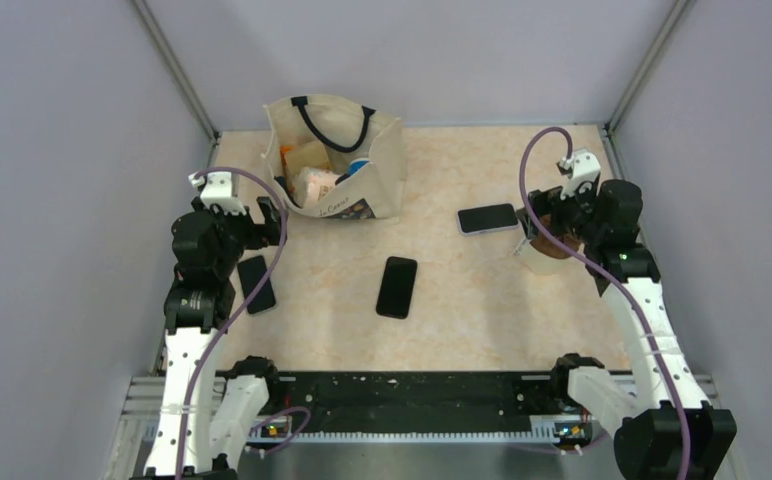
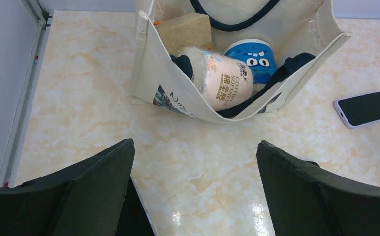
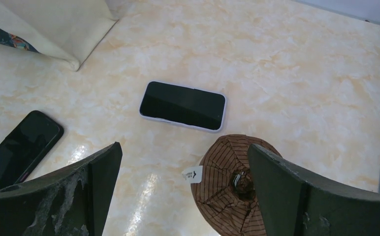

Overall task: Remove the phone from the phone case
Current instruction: Pick up the phone at the center of the board.

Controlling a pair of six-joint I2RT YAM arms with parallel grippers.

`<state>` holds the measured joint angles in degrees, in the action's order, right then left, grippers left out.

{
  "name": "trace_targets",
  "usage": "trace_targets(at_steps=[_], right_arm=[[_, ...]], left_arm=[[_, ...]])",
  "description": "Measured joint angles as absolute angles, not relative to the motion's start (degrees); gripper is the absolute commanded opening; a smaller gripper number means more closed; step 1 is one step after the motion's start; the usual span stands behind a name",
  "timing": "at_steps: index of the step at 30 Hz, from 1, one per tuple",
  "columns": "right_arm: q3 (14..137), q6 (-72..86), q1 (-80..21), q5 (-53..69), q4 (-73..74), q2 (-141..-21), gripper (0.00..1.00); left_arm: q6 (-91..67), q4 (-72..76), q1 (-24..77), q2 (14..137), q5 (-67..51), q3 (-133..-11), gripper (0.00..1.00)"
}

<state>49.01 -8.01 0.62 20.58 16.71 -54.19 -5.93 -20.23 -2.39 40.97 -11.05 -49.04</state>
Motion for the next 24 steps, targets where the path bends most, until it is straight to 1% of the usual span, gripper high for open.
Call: trace_targets(at_steps=[7, 13, 24], right_arm=[[48.71, -8.51, 0.62, 20.58, 16.03, -53.74, 0.99], [48.71, -8.58, 0.62, 20.69, 15.9, -53.74, 0.99], [48.71, -8.95, 0.62, 20.67, 15.9, -53.71, 0.99]], left_arm=[[-5.52, -20.27, -2.39, 40.97, -10.28, -49.04, 0.99], [-4.05, -21.67, -2.39, 41.01, -6.81, -49.12, 0.99], [4.8, -27.94, -2.39, 42.33, -0.91, -50.26, 0.99]])
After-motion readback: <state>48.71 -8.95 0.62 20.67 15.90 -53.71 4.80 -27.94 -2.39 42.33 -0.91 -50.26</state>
